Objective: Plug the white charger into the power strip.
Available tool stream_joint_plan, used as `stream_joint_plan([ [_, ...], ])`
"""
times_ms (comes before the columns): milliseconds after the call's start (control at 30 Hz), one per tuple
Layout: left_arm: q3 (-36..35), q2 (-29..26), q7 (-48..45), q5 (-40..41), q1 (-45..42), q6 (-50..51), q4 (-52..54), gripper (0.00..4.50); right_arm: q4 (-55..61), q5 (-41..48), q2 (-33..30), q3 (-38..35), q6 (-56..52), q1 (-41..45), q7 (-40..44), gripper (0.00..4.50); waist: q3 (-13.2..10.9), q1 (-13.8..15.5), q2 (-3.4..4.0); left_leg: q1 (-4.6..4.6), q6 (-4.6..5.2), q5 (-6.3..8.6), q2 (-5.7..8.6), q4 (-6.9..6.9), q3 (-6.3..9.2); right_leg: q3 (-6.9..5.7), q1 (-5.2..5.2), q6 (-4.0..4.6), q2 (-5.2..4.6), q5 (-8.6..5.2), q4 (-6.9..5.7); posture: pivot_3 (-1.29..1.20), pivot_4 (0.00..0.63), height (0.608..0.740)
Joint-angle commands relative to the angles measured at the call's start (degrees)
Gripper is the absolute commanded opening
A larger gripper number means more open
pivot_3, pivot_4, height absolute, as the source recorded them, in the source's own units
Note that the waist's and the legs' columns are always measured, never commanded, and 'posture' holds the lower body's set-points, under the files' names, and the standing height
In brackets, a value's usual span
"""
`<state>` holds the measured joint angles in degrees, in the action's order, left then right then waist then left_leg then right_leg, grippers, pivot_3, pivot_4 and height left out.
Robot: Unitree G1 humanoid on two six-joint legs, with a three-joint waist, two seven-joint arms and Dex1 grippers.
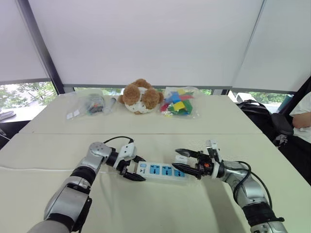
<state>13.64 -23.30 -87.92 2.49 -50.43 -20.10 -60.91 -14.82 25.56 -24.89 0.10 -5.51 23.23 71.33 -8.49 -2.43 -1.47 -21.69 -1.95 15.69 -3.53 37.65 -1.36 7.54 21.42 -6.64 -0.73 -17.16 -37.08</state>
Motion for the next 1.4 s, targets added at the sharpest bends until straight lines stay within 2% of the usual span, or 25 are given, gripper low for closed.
stream_joint_plan([
  [33,0.3,-0.1,4.8,-3.2,1.0,0.1,-1.6,3.01,1.0,-0.6,-1.5,1.0,-0.6,1.1,1.8,1.05,0.0,0.0,0.0,0.0,0.0,0.0,0.0,0.0,0.01,0.0,0.0,0.0,0.0,0.0,0.0,0.0,0.15,0.739],
  [100,0.1,-0.1,5.1,-3.2,1.2,0.0,-1.6,3.01,0.4,-1.9,-2.5,1.9,0.3,1.3,3.0,0.04,0.0,0.0,0.0,0.0,0.0,0.0,0.0,0.0,0.0,0.0,0.01,0.01,0.0,0.0,0.0,0.0,0.15,0.739],
  [467,-0.8,1.0,6.6,-3.6,1.3,-0.1,-1.9,3.01,-6.9,-7.7,-3.5,3.8,5.9,3.5,2.2,0.04,0.0,0.0,0.0,0.06,0.0,0.0,0.0,0.0,0.0,0.0,-0.04,0.05,-0.05,-0.03,0.09,0.0,0.15,0.739],
  [600,-0.9,1.2,6.9,-3.9,1.2,-0.2,-2.1,3.01,-8.9,-5.6,-2.8,1.5,6.4,5.7,1.2,0.04,0.0,0.1,0.0,0.15,0.0,0.0,0.06,-0.02,-0.01,0.0,-0.02,0.11,-0.17,-0.06,0.17,0.0,0.15,0.739],
  [700,-1.0,1.2,7.1,-4.0,1.3,-0.2,-2.3,3.01,-6.8,-2.9,-2.4,-0.3,4.6,6.4,0.7,1.35,0.0,0.2,0.0,0.12,0.0,0.0,0.15,-0.05,-0.03,0.0,-0.07,0.11,-0.33,-0.06,0.2,0.0,0.15,0.739],
  [867,-1.0,1.4,7.5,-4.1,1.3,-0.2,-2.6,3.01,0.6,1.4,-3.1,-2.2,-0.5,5.1,-0.3,3.86,0.0,0.3,0.11,0.1,0.0,-0.01,0.63,-0.44,-0.01,-0.01,0.01,0.1,-0.83,-0.06,0.18,0.0,0.15,0.739],
  [1067,-0.9,1.8,7.9,-4.2,1.4,-0.2,-2.8,3.01,6.1,0.6,-5.3,-0.3,-3.7,0.4,0.9,3.86,0.0,0.5,0.11,0.08,0.0,-0.02,0.71,-0.42,0.03,-0.02,-0.04,0.09,-0.83,-0.07,0.29,0.0,0.15,0.739],
  [1300,-0.9,2.3,8.1,-4.2,1.3,-0.2,-2.8,3.01,-3.1,-5.1,-4.4,2.3,1.1,2.2,0.7,3.86,0.0,0.5,0.12,0.09,0.0,-0.02,0.76,-0.42,0.05,-0.04,-0.01,0.08,-0.82,-0.07,0.54,0.0,0.15,0.739],
  [1400,-1.0,2.0,7.9,-4.0,1.5,-0.1,-2.4,3.01,-5.8,-4.0,-3.6,1.2,1.6,3.6,1.4,2.96,0.0,0.5,0.13,0.09,0.0,-0.02,0.78,-0.41,0.04,-0.04,-0.03,0.08,-0.84,-0.06,0.74,0.0,0.15,0.739],
])
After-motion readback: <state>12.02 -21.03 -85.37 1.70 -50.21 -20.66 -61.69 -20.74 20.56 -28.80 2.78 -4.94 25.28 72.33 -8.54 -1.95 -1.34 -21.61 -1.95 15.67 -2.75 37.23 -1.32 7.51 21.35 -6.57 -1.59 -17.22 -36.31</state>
